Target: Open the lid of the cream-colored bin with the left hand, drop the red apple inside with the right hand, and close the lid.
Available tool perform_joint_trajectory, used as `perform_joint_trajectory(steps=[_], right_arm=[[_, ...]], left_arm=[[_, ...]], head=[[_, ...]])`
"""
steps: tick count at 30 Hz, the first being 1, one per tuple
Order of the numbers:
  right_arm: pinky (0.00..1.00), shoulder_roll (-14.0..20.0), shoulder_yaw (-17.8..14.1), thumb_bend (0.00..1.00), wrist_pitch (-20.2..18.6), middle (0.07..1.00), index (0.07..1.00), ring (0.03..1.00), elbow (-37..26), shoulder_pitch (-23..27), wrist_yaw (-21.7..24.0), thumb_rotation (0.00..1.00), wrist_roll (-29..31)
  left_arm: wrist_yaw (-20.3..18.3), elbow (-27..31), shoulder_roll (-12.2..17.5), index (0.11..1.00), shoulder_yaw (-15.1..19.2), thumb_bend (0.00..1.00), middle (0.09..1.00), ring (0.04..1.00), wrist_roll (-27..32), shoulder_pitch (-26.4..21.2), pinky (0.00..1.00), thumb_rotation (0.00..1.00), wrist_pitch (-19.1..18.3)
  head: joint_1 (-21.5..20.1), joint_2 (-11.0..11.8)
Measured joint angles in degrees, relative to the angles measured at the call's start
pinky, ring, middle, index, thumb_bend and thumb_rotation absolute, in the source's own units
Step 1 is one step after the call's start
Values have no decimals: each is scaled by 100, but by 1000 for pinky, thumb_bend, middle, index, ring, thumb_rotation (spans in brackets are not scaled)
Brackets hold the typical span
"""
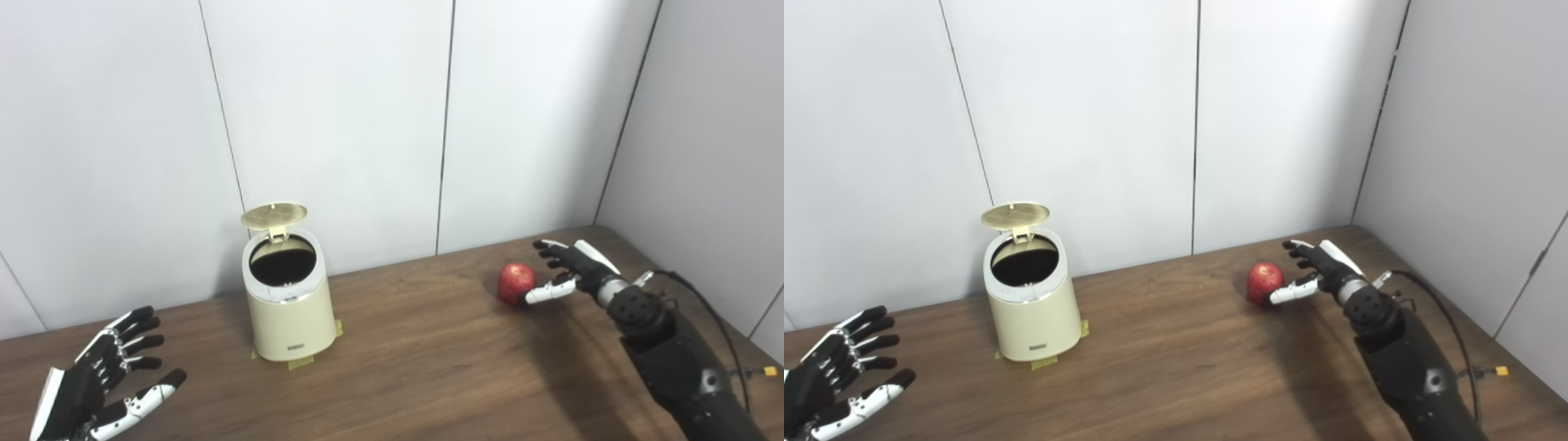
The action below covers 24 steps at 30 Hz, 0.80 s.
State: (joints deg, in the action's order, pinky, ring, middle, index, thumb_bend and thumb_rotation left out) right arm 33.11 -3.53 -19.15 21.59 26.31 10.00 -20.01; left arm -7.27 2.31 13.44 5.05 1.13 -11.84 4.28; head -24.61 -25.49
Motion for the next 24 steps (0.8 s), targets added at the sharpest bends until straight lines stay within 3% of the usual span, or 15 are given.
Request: perform_joint_trajectory(steps=[8,12,16,19,24], right_arm=[[814,-87,58,853,236,904,884,880,267,56,-214,171,214],[778,-123,124,885,625,871,846,849,425,56,-377,176,229],[779,-124,265,860,664,868,851,857,431,56,-478,172,151],[710,-123,373,822,838,763,795,767,465,54,-608,119,18],[717,-27,714,761,1341,611,655,663,766,78,-927,62,-354]], left_arm=[[27,84,-4,823,-45,636,785,727,-139,5,613,0,-100],[54,249,-33,819,-64,634,788,733,-261,20,634,0,-213],[56,273,-45,837,-63,621,800,747,-275,53,651,0,-351],[54,273,-45,840,-67,612,801,742,-277,84,659,0,-376],[47,273,-43,842,-75,594,800,736,-291,84,654,0,-376]], head=[[53,-44],[79,-53],[97,-79],[105,-105],[114,-123]])
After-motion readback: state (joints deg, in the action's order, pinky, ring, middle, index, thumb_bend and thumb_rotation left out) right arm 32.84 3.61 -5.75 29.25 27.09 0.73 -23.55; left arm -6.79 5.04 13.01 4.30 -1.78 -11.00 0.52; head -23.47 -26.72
